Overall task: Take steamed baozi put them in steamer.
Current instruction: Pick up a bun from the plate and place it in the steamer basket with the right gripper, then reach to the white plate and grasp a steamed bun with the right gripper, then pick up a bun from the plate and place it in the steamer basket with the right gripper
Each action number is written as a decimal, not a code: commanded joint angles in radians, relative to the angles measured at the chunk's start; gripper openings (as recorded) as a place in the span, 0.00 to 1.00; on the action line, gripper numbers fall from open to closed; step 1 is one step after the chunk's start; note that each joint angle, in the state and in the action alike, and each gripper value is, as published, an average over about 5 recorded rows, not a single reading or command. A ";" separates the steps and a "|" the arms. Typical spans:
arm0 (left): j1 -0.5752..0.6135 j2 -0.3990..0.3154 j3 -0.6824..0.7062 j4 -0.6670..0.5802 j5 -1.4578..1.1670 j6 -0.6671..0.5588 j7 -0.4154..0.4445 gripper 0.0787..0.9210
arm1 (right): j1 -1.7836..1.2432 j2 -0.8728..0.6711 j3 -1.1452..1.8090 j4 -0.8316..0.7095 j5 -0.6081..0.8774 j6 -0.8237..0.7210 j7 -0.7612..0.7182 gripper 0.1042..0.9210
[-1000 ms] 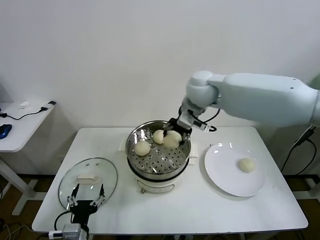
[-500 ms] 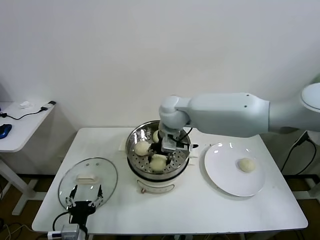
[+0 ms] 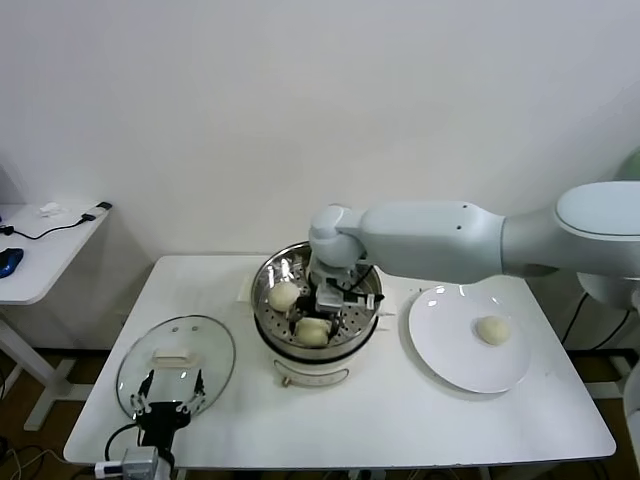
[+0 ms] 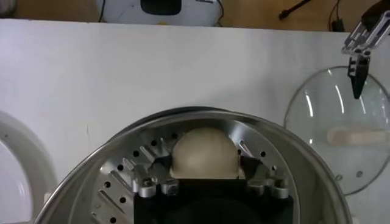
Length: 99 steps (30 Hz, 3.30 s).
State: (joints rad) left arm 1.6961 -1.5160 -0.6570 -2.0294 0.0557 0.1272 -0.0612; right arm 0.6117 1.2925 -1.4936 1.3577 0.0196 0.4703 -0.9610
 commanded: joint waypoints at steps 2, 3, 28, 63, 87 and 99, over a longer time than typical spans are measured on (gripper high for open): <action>0.003 -0.001 0.005 -0.004 0.001 0.000 -0.001 0.88 | 0.076 0.005 0.013 -0.024 0.115 0.017 -0.069 0.88; 0.004 -0.002 0.006 -0.005 0.001 0.000 -0.002 0.88 | 0.095 -0.001 0.014 -0.024 0.138 0.014 -0.088 0.88; -0.002 -0.007 0.011 -0.010 0.007 -0.008 0.000 0.88 | 0.149 -0.689 -0.142 -0.241 0.376 -0.462 -0.212 0.88; 0.008 -0.002 -0.013 0.021 0.001 -0.018 -0.004 0.88 | -0.476 -0.537 0.383 -0.601 0.161 -0.479 -0.077 0.88; 0.002 -0.004 -0.011 0.027 0.001 -0.019 -0.005 0.88 | -0.422 -0.498 0.347 -0.610 0.145 -0.496 -0.118 0.73; -0.009 0.000 0.004 0.014 -0.002 -0.016 -0.002 0.88 | 0.116 -0.557 -0.066 -0.258 0.452 -0.569 -0.152 0.69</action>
State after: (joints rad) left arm 1.6897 -1.5170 -0.6588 -2.0093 0.0551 0.1099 -0.0647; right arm 0.3395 0.7580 -1.2754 0.8467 0.2534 -0.0505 -1.0983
